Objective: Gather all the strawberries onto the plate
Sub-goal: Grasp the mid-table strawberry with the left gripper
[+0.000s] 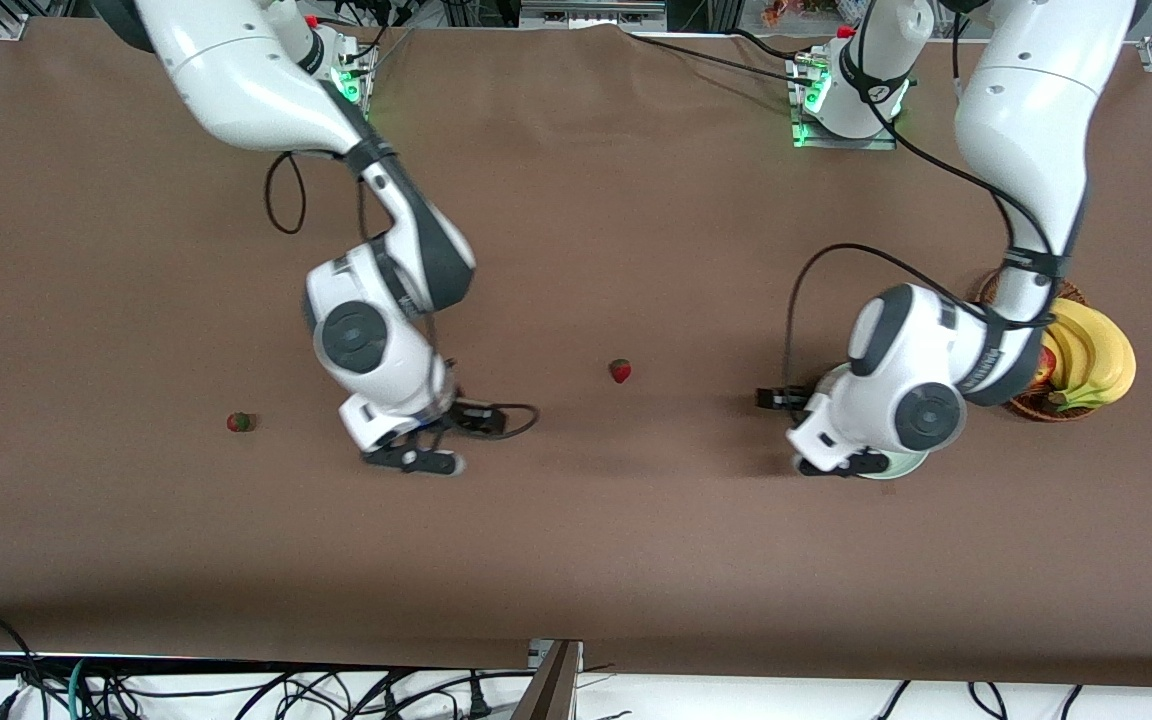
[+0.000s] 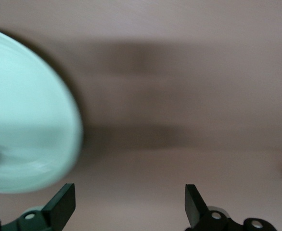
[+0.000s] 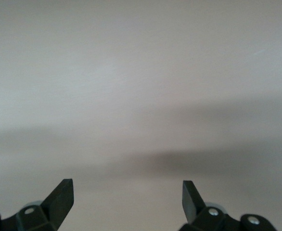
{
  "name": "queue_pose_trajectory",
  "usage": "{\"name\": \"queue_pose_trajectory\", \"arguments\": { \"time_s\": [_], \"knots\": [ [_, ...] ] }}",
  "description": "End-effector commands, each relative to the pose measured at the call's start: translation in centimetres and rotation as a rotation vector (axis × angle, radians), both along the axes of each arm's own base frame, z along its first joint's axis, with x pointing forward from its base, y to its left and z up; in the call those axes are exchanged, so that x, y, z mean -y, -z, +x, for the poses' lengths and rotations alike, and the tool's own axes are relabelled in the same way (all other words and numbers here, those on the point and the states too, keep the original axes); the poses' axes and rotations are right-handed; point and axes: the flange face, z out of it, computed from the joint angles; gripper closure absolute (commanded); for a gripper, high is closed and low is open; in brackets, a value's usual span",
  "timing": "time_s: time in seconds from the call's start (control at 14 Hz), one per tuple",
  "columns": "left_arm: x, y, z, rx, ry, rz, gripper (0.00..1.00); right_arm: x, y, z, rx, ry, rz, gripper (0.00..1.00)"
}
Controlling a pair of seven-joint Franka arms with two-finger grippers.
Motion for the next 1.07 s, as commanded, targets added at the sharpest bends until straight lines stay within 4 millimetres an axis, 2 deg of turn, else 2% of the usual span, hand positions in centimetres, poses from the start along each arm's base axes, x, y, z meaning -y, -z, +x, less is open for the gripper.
{"name": "queue_pose_trajectory", "arguments": {
  "time_s": [0.0,0.07,0.14,0.21,0.29,0.36,0.43,0.5,0.57,0.64,0.71,0.79,1.0],
  "knots": [
    [8.7,0.1,-2.4,0.04,-0.082,0.016,0.0,7.2,-0.9,1.6,-0.077,-0.097,-0.024,0.0],
    [10.6,1.1,-3.0,0.052,-0.118,0.02,0.0,10.0,-0.5,2.0,-0.109,-0.124,-0.041,0.0],
    [13.3,1.7,-4.0,0.065,-0.157,0.028,0.0,13.7,-0.1,2.6,-0.139,-0.143,-0.05,0.0],
    [16.6,1.8,-5.3,0.096,-0.194,0.021,0.0,16.6,0.2,2.9,-0.165,-0.179,-0.058,0.0],
    [18.6,2.0,-6.0,0.125,-0.228,0.009,0.0,19.5,0.6,3.2,-0.173,-0.206,-0.074,0.0],
    [19.4,2.6,-6.5,0.143,-0.241,0.01,0.0,22.0,1.0,3.4,-0.181,-0.23,-0.09,0.0],
    [19.2,4.5,-6.7,0.131,-0.235,0.014,0.0,24.0,1.6,3.4,-0.193,-0.238,-0.107,0.0],
    [19.4,5.9,-6.7,0.137,-0.238,0.004,0.0,25.4,2.1,3.3,-0.205,-0.231,-0.119,0.0],
    [20.4,6.5,-7.1,0.156,-0.232,-0.017,0.0,26.7,2.7,3.1,-0.217,-0.218,-0.133,0.0],
    [21.0,7.2,-7.7,0.151,-0.22,-0.015,0.04,27.8,3.3,2.9,-0.23,-0.212,-0.142,0.0],
    [21.0,7.6,-8.1,0.141,-0.215,-0.008,0.15,28.4,4.0,2.7,-0.242,-0.21,-0.147,0.0],
    [20.8,7.9,-8.2,0.137,-0.213,-0.002,0.2,29.1,4.7,2.4,-0.254,-0.202,-0.152,0.0],
    [20.6,8.1,-8.2,0.173,-0.168,0.029,0.23,30.2,6.7,1.8,-0.268,-0.188,-0.15,0.0]
  ]
}}
